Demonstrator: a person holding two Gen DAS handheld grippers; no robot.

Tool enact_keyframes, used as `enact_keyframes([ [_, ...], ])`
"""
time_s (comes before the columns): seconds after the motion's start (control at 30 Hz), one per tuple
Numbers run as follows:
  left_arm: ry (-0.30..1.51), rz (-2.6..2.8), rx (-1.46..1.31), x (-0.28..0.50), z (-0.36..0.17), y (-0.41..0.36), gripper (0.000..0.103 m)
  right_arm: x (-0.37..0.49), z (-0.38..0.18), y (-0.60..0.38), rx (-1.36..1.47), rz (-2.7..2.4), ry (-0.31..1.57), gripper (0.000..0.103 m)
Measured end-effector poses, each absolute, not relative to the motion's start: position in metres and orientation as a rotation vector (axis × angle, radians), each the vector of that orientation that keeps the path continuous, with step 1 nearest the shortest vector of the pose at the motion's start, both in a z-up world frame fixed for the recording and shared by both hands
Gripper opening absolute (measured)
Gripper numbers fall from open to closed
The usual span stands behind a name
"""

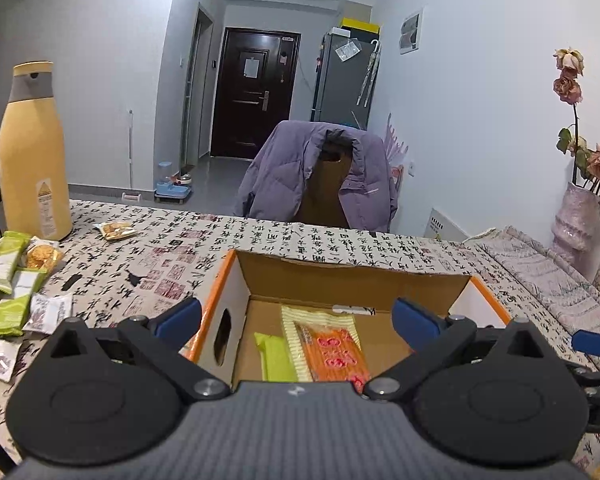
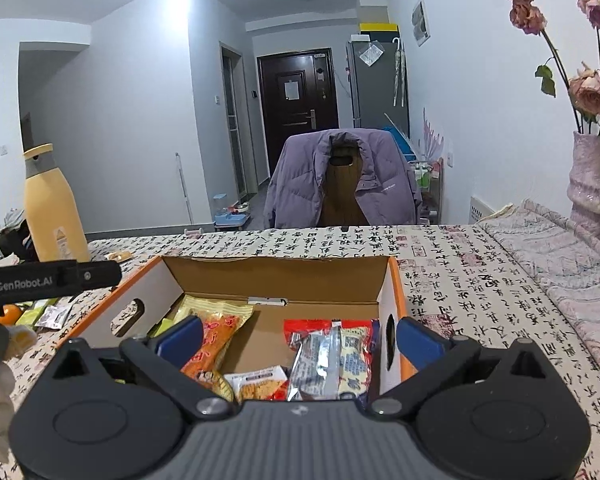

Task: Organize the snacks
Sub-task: 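Release the silver packet in the box while the right tool releases its packet, then grasp the pink packet with the left tool while the right tool grasps a white packet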

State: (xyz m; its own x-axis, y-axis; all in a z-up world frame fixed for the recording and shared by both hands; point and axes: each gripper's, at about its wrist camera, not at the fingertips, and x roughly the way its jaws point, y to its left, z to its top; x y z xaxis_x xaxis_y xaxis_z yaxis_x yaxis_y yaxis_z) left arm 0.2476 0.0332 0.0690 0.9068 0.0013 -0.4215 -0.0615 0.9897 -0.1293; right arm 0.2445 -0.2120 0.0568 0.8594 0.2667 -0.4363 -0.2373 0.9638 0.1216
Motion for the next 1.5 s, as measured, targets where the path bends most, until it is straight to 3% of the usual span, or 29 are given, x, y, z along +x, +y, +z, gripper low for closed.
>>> enact_keyframes([
  [0.8, 0.387, -0.029, -0.044, 0.108, 0.043, 0.015, 0.103, 0.119, 0.027, -0.245, 0.029, 0.27, 0.46, 0.103],
  [1.5, 0.51, -0.036, -0.083, 0.064, -0.007, 0.01, 0.103, 0.077, -0.014, -0.243, -0.035, 0.199, 0.587, 0.1],
])
